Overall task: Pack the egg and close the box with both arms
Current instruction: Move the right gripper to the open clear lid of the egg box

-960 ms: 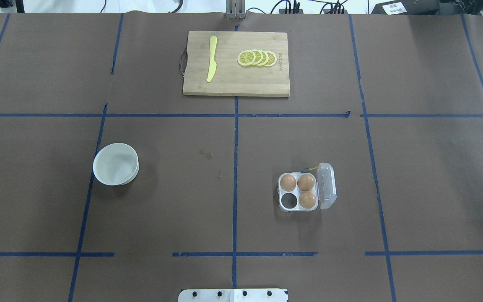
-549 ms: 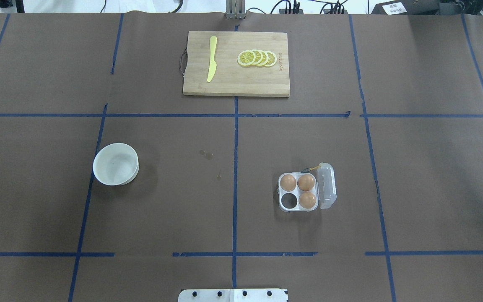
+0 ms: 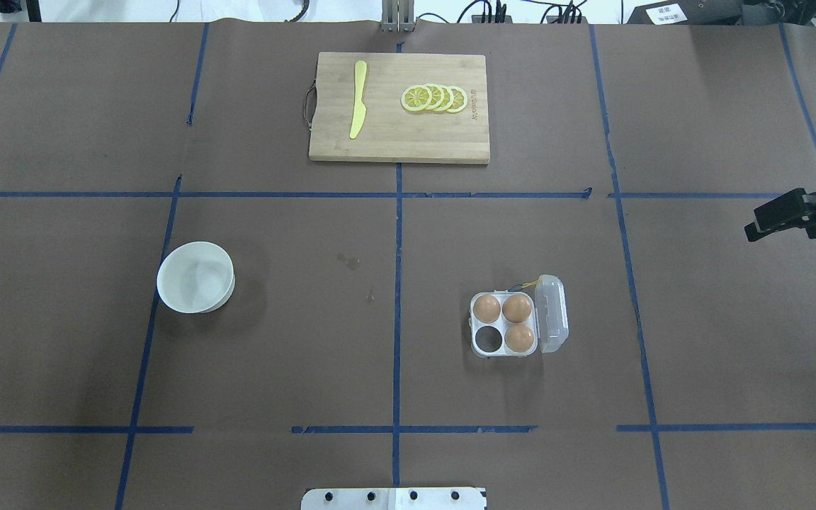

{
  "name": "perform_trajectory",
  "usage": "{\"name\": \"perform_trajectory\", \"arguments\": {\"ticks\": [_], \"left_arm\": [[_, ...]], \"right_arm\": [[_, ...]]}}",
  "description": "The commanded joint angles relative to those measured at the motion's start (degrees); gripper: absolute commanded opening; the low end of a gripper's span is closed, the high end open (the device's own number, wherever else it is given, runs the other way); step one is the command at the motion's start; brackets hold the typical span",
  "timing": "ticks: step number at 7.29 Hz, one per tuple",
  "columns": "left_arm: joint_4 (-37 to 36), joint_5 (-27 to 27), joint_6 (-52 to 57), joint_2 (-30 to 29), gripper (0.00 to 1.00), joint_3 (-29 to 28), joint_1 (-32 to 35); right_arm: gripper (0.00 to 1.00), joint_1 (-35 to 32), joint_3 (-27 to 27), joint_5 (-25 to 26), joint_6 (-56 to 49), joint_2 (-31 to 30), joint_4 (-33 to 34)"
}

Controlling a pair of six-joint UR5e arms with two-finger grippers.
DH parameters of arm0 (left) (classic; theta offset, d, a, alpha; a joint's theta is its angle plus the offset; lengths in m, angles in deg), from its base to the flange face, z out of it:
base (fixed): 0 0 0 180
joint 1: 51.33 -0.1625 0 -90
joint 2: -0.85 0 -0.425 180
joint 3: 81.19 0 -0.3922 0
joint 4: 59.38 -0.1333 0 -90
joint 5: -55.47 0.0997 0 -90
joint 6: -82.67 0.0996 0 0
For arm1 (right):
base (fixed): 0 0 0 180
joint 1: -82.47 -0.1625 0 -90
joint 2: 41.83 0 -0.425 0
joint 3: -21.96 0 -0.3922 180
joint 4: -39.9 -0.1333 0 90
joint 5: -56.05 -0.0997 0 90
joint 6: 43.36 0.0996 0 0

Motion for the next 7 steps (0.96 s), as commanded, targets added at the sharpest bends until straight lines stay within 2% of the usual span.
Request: {"name": "perform_trajectory", "arguments": {"ticks": [1, 3, 4, 5, 7], "left_arm": [[0.15, -0.29, -0.03, -0.6, 1.0, -0.05, -0.04], [0.15, -0.38, -0.03, -0.87, 1.0, 0.04, -0.04], [0.24, -0.46, -0.03, -0.96, 1.0, 0.21, -0.13], [0.24, -0.55, 0.06, -0.96, 1.0, 0.56, -0.04], [0.24, -0.55, 0.06, -1.83, 1.0, 0.39, -0.04]], "right_arm": [[1.0, 12.83, 0.33, 8.28, 17.13, 0.32, -10.63], [1.0, 20.24, -0.89, 14.09, 25.35, 3.9, -12.26], [1.0, 22.53, -2.73, 15.34, 28.26, 7.84, -12.26], [1.0, 24.38, -5.8, 17.44, 32.98, 14.32, -12.26], [1.0, 27.13, -8.98, 21.67, 34.26, 17.98, -12.26]]}}
